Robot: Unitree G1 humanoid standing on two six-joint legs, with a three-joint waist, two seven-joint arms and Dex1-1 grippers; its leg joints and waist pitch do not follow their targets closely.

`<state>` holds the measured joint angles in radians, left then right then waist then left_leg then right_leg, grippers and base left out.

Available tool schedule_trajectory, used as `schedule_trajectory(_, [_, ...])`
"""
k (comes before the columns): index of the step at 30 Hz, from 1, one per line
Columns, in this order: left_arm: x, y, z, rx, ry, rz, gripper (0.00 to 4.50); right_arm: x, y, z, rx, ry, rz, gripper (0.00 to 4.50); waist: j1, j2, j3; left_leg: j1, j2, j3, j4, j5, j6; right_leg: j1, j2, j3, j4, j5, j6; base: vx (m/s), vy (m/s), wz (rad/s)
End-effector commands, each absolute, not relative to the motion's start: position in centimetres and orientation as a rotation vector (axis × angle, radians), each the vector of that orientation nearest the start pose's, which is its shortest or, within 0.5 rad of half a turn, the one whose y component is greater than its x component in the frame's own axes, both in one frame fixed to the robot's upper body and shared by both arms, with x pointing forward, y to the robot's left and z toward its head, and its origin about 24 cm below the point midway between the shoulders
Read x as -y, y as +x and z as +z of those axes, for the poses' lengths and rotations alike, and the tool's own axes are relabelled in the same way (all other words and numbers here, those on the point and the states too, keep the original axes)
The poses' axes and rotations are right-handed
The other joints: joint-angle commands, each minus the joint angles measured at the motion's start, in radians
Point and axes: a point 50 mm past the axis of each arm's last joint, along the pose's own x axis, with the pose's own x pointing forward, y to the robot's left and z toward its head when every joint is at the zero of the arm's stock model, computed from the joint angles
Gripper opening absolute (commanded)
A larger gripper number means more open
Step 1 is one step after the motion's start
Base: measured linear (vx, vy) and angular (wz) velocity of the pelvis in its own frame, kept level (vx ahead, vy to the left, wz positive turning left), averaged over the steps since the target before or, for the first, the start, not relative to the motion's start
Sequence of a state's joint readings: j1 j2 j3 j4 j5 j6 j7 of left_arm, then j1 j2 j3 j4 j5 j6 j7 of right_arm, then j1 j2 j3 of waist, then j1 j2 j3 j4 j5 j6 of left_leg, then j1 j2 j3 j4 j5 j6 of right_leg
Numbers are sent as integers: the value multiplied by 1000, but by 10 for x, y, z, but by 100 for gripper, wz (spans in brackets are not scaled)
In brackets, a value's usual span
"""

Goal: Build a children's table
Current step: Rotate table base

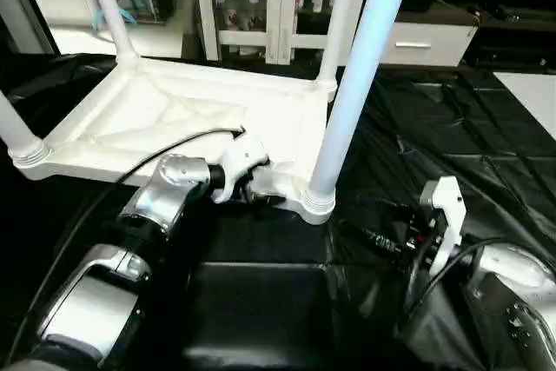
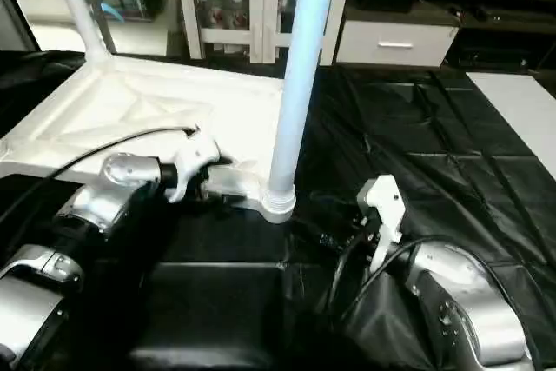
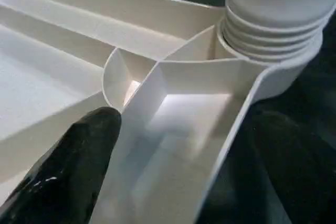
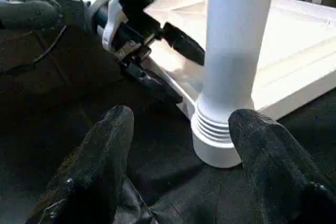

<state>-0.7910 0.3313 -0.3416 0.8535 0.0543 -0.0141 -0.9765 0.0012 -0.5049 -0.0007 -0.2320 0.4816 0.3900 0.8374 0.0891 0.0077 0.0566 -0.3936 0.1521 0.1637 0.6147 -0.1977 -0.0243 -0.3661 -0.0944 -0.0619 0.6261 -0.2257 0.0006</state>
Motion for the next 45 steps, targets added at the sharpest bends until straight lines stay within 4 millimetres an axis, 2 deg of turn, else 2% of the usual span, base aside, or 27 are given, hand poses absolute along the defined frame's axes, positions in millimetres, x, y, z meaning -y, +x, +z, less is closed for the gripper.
schedule_trajectory(1, [-125,351,62,-442,561,-1199,447,187,228,87,-181,15,923,318,1,8,-64,27,83,-31,-93,-179,35,29,-84,48,-71,15,-236,0,0,0])
schedule_trajectory(6, [-120,354,62,-423,543,-1205,447,191,226,86,-184,9,904,318,2,9,-65,30,88,-25,-96,-214,24,30,-83,48,-75,-11,-252,0,0,0])
schedule_trajectory(7, [-118,355,62,-417,533,-1193,431,191,225,86,-184,8,902,318,2,11,-65,32,89,-26,-96,-219,22,30,-84,48,-73,-8,-255,0,0,0])
schedule_trajectory(12, [-109,355,62,-409,478,-1219,386,193,224,87,-185,2,892,318,3,8,-61,34,90,-23,-100,-255,8,29,-85,51,-83,-78,-249,0,0,0])
schedule_trajectory(14, [-107,356,62,-407,473,-1225,386,194,223,87,-187,0,890,318,3,6,-62,34,91,-23,-99,-239,12,30,-86,51,-82,-63,-248,0,0,0])
schedule_trajectory(15, [-106,355,62,-412,476,-1233,367,195,223,87,-189,-3,890,318,3,6,-63,34,90,-23,-98,-229,17,29,-85,50,-81,-54,-249,0,0,0])
schedule_trajectory(19, [-106,353,57,-448,481,-1264,338,197,223,89,-196,-15,895,318,3,8,-65,32,90,-22,-97,-201,29,31,-84,50,-77,-4,-256,0,0,0])
schedule_trajectory(20, [-106,352,55,-478,504,-1293,338,197,222,89,-209,-31,914,318,2,19,-66,33,90,-23,-95,-194,33,32,-85,49,-75,20,-262,0,0,0])
schedule_trajectory(21, [-106,351,54,-485,512,-1301,329,197,221,89,-212,-34,919,318,0,14,-66,33,91,-23,-96,-196,36,33,-84,49,-77,24,-262,0,0,0])
schedule_trajectory(22, [-107,351,53,-504,533,-1315,321,197,221,89,-221,-46,938,318,-2,14,-66,31,90,-23,-95,-195,40,35,-84,49,-76,37,-266,0,0,0])
schedule_trajectory(23, [-109,350,53,-527,558,-1332,316,197,220,90,-230,-61,960,318,-3,20,-66,31,90,-23,-93,-193,45,36,-85,49,-75,46,-269,0,0,0])
schedule_trajectory(24, [-111,350,53,-542,572,-1341,306,197,220,90,-235,-70,974,318,-5,15,-66,29,89,-23,-93,-191,51,39,-87,49,-75,46,-271,0,0,0])
schedule_trajectory(25, [-111,350,53,-542,572,-1341,295,197,220,90,-235,-70,974,318,-5,15,-66,30,89,-23,-93,-190,54,38,-87,49,-76,45,-273,0,0,0])
schedule_trajectory(26, [-114,350,53,-556,587,-1342,285,198,221,90,-239,-84,981,318,-7,6,-65,29,89,-21,-92,-189,59,38,-87,49,-78,41,-274,0,0,0])
schedule_trajectory(27, [-116,351,53,-561,594,-1335,272,198,222,91,-237,-85,985,318,-7,-7,-65,31,89,-18,-91,-175,72,37,-87,49,-80,23,-278,0,0,0])
schedule_trajectory(29, [-121,353,54,-567,600,-1311,267,194,224,92,-228,-74,990,318,-3,2,-65,30,87,-19,-89,-162,78,37,-88,48,-78,5,-279,0,0,0])
schedule_trajectory(30, [-125,354,54,-571,611,-1298,250,191,224,92,-224,-71,993,318,-3,7,-64,31,89,-20,-90,-157,80,35,-88,48,-79,-3,-277,0,0,0])
schedule_trajectory(31, [-129,354,54,-585,639,-1291,238,188,225,92,-223,-70,1012,318,-4,1,-64,31,89,-20,-91,-159,79,36,-86,48,-79,-8,-276,0,0,0])
schedule_trajectory(35, [-134,354,55,-607,665,-1297,208,188,228,89,-231,-77,1032,318,-1,3,-65,34,93,-18,-92,-152,75,32,-86,48,-74,7,-282,0,0,0])
schedule_trajectory(37, [-137,355,59,-614,666,-1311,191,186,230,89,-233,-86,1049,318,-1,-6,-67,32,92,-17,-91,-135,82,34,-86,46,-71,27,-285,0,0,0])
schedule_trajectory(41, [-138,356,62,-610,703,-1323,156,185,233,89,-232,-97,1071,318,0,-5,-67,33,92,-15,-88,-118,92,32,-87,47,-68,48,-291,0,0,0])
schedule_trajectory(42, [-136,358,65,-591,727,-1325,152,184,235,90,-229,-102,1079,318,1,-9,-68,34,91,-14,-87,-115,96,32,-86,46,-68,54,-292,0,0,0])
schedule_trajectory(44, [-134,359,67,-573,742,-1325,147,183,236,91,-225,-102,1082,318,2,-7,-68,33,92,-14,-87,-98,102,33,-86,46,-64,79,-293,0,0,0])
schedule_trajectory(45, [-133,359,67,-567,745,-1337,120,182,237,91,-223,-100,1085,318,2,-7,-68,33,92,-14,-87,-98,102,33,-86,46,-64,79,-293,0,0,0])
